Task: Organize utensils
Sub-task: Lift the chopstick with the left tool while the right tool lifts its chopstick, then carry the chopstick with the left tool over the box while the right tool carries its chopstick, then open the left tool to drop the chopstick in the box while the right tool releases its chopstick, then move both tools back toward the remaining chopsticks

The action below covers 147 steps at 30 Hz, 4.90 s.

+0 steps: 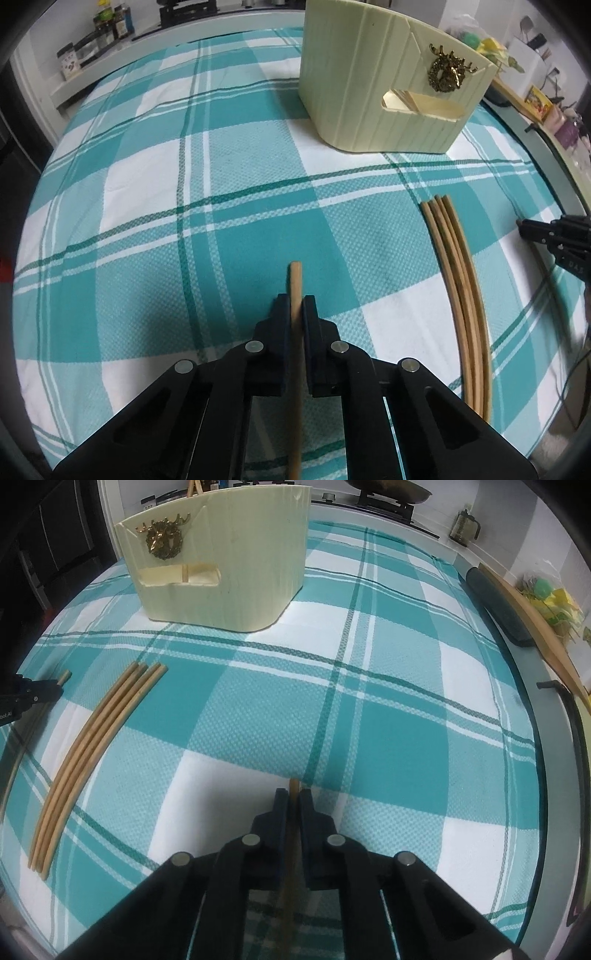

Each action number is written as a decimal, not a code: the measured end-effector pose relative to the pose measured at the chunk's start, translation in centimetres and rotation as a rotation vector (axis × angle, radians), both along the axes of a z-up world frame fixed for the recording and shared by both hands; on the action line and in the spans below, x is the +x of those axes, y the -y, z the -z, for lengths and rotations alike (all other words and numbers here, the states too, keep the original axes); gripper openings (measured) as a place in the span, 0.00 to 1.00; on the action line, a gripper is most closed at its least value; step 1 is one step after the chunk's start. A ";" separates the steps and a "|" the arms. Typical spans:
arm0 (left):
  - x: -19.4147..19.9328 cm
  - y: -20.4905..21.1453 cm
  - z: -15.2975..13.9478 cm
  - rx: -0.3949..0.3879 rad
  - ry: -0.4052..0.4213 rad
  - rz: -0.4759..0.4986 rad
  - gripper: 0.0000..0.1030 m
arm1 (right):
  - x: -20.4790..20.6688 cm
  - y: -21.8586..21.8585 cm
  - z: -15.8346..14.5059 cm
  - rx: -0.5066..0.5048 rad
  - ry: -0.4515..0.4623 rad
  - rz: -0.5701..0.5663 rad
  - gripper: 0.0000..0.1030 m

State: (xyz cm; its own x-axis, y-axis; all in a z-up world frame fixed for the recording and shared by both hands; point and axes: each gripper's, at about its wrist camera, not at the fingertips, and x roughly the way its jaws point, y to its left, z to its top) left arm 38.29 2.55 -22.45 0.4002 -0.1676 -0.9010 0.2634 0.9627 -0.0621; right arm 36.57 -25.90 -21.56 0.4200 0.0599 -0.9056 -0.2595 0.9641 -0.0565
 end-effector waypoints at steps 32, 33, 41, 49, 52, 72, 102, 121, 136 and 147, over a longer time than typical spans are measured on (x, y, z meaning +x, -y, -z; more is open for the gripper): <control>-11.1 -3.4 -19.0 -0.276 0.517 -0.068 0.05 | -9.5 -0.6 -19.8 0.303 0.517 -0.050 0.05; -11.2 -3.4 -18.9 -0.278 0.515 -0.070 0.05 | -9.6 -0.6 -19.9 0.305 0.520 -0.053 0.05; -11.3 -3.0 -19.1 -0.282 0.519 -0.063 0.05 | -10.2 -0.2 -20.3 0.306 0.541 -0.046 0.05; -11.6 -2.2 -22.5 -0.290 0.576 -0.038 0.04 | -10.0 0.0 -21.4 0.298 0.556 -0.045 0.05; -11.3 -2.1 -24.9 -0.311 0.611 -0.028 0.04 | -9.6 -0.3 -23.0 0.294 0.580 -0.053 0.05; 1.8 3.8 -29.5 -0.337 0.697 -0.015 0.04 | 0.7 -5.0 -30.5 0.236 0.756 -0.134 0.05; 11.0 4.8 -21.6 -0.209 0.362 -0.100 0.68 | 14.5 -3.2 -23.0 0.342 0.465 0.043 0.33; -12.0 1.9 -7.1 -0.032 0.209 0.007 0.80 | -7.8 3.0 -10.1 0.040 0.379 0.062 0.34; -7.6 6.4 -0.6 -0.016 0.119 0.044 0.80 | -13.8 -2.8 -3.2 0.164 0.277 0.074 0.34; -6.9 7.0 0.4 -0.002 0.134 0.017 0.68 | -13.1 -4.2 -2.3 0.190 0.234 0.056 0.34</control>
